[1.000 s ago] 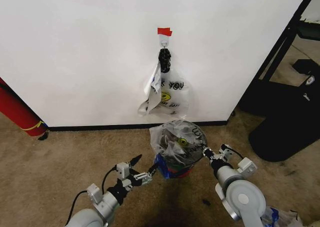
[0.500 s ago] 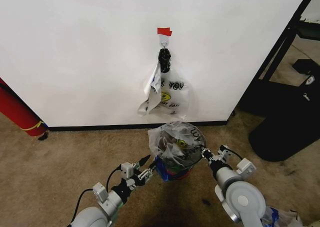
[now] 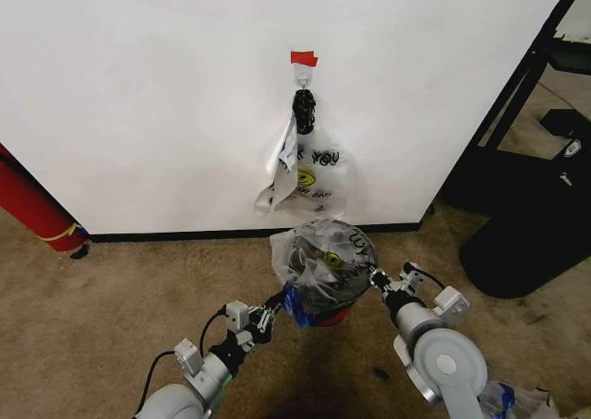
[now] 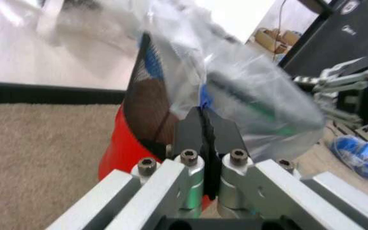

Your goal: Pick up the garbage bag from the wall and place it over the trash bin.

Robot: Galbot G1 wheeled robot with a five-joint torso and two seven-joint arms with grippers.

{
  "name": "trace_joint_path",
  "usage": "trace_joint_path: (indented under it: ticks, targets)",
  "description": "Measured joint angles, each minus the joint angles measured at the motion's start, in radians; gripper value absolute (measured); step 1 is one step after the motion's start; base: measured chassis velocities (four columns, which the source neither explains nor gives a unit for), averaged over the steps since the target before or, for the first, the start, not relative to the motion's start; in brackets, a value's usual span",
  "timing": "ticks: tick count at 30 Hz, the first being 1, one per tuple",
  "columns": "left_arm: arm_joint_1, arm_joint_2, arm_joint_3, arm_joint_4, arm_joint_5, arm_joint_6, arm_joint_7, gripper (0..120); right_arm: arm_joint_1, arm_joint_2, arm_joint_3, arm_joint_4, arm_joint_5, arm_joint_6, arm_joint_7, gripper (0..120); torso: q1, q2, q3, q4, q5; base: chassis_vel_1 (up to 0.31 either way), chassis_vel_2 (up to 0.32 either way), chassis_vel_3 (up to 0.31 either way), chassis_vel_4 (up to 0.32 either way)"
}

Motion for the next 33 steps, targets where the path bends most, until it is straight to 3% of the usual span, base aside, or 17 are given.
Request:
trace_joint_path:
  ticks: [12,17,27,33]
  targets:
    - [-0.044,-0.067,0.025,0.132,0.014,0.046,-0.029,0,-0.015,0.004,-0.004,0.023,0.007,-0.008,-0.004,1,0.0,0.0,0.0,-0.0001,0.0,0.0,0.0,0.0,0.0]
    - [-0.052,-0.088,0.043,0.163,0.076,0.068,-0.049,0,-0.017,0.002,-0.006,0.032,0.007,-0.01,-0.005,1,0.0,0.0,0.0,0.0,0.0,0.0,0.0,0.0,0.0]
    - [-0.038,-0.123,0.056,0.176,0.191,0.061,-0.091,0,-0.016,0.01,-0.021,0.027,0.005,-0.011,-0.007,1,0.0,0.0,0.0,0.0,0.0,0.0,0.0,0.0,0.0]
    - [-0.019,-0.107,0.031,0.121,0.205,0.065,-0.118,7,-0.013,0.011,-0.024,0.014,-0.004,-0.011,-0.011,1,0.0,0.0,0.0,0.0,0.0,0.0,0.0,0.0,0.0]
